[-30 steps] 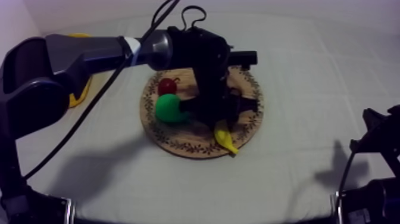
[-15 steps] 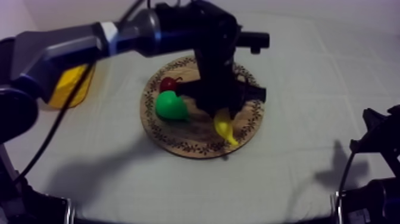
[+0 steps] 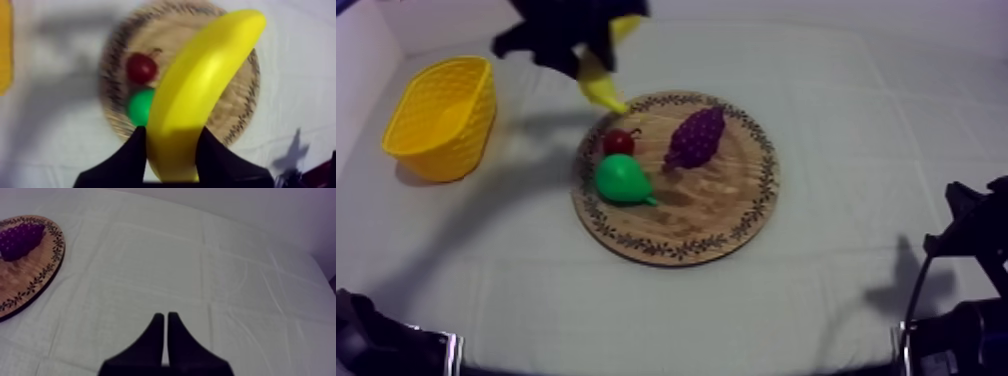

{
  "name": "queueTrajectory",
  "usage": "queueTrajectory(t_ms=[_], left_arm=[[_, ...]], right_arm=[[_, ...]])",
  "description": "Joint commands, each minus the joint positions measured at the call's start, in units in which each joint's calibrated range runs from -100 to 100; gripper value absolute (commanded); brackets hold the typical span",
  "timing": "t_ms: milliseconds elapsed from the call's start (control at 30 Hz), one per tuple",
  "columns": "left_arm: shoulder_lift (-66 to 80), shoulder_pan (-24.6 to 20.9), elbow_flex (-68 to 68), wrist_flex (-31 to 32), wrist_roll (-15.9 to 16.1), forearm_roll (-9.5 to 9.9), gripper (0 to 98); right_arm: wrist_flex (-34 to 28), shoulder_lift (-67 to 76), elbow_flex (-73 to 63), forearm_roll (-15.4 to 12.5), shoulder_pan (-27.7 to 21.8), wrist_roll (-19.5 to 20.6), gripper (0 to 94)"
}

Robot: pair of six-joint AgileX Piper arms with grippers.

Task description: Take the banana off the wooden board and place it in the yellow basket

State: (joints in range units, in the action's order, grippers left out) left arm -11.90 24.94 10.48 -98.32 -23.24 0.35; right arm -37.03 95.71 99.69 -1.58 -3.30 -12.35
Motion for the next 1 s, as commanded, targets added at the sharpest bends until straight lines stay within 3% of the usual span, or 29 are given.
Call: queueTrajectory(t_ms=[0, 200, 433, 733, 967], left_arm=[[3.17, -7.63, -1.98, 0.08, 1.30, 0.36, 34.5], [5.56, -17.42, -5.76, 0.20, 4.04, 1.60, 35.1], [3.63, -24.61, -7.11, 2.22, 6.12, 2.79, 36.0], [-1.53, -29.86, -11.50, 6.49, 7.69, 3.41, 36.3], [-1.47, -31.26, -16.91, 10.73, 9.11, 3.36, 40.7]], right_arm=[[0.02, 0.04, -0.03, -0.01, -0.07, 0.00, 0.6], [0.02, 0.04, -0.03, -0.01, -0.07, 0.01, 0.6], [0.02, 0.04, -0.03, -0.01, -0.09, 0.01, 0.6], [0.02, 0.04, -0.03, -0.01, -0.16, 0.01, 0.6], [0.02, 0.04, -0.03, -0.01, -0.22, 0.01, 0.6]])
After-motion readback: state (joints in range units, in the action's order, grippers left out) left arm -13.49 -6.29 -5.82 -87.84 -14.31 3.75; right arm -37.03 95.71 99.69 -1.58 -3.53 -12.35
